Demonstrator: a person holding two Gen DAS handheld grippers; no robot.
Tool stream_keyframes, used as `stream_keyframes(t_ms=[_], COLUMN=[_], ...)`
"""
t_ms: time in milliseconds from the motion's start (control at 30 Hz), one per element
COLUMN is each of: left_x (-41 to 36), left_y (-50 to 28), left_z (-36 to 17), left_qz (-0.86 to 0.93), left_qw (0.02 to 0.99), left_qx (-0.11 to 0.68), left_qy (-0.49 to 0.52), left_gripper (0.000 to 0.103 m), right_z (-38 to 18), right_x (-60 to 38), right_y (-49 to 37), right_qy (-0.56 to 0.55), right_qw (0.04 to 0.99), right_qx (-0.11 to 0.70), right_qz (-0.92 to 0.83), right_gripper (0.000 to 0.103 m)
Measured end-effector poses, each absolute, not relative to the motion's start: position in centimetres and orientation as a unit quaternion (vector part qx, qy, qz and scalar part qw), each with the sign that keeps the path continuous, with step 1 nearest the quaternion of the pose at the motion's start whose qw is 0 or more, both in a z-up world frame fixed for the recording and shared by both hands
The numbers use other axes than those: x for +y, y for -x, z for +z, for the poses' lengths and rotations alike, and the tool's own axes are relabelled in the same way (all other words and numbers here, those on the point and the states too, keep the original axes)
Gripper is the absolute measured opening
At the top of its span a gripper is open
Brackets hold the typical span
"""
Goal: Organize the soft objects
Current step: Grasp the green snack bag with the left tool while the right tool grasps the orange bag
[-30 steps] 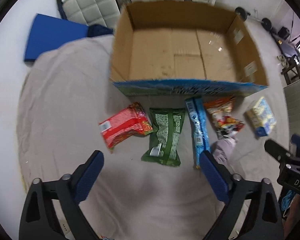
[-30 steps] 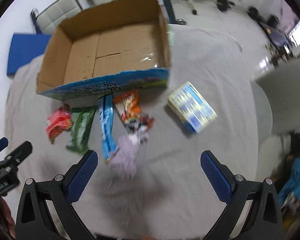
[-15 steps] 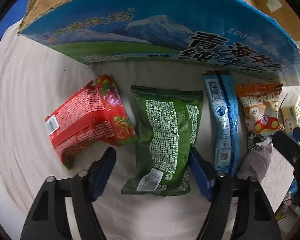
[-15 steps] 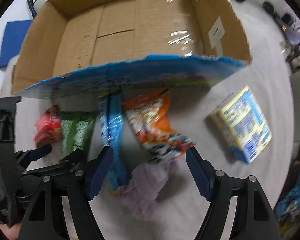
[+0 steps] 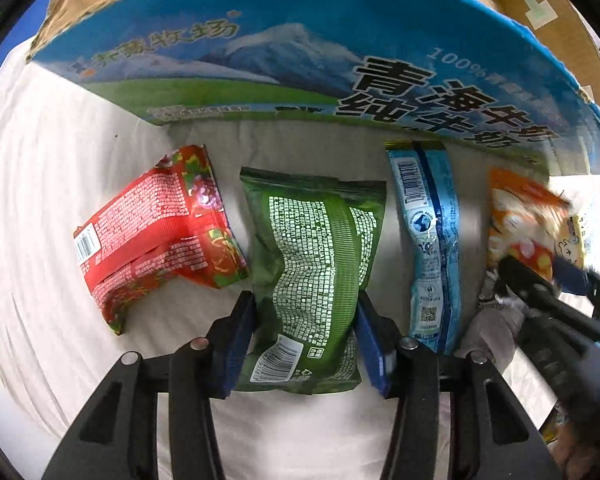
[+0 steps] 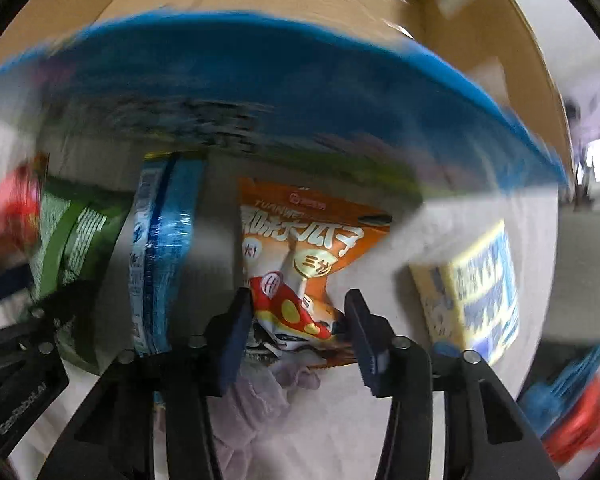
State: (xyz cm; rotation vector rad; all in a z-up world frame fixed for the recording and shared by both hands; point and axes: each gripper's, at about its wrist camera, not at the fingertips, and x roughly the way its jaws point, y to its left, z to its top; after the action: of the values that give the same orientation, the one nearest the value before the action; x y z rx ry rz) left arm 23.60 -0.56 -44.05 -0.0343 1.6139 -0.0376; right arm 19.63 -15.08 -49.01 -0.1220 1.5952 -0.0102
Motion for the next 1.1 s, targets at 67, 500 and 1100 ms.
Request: stream_keyframes(t_ms=[67,500,1100], left_x=[0.6,5.1,5.1], left_y=[-22.4,-21.0,-20.9], left_z=[-44.3,-49.0,-48.9], left_qz=[-0.013,-0.027,-0.021], left_qw=[0.692,0.669,0.671], left_qx=[0.722,0.740,0.737], left_qy=[0.016,0.063,0.072], left_gripper=[0.042,0.046,0.044], right_z=[-49.3,-49.8,-47.4], right_x=[-17.4,-21.5,-22.4], right_y=[-19.3,-18.4,-22.0], right_qy=[-0.026,-0.089,-0.169], right_qw=[0.670,0.661,0.630], right_qx=[0.742,0.744,0.752], right_qz=[-0.005,-0.033,-0.092], right_gripper=[0.045,0.065,0.045])
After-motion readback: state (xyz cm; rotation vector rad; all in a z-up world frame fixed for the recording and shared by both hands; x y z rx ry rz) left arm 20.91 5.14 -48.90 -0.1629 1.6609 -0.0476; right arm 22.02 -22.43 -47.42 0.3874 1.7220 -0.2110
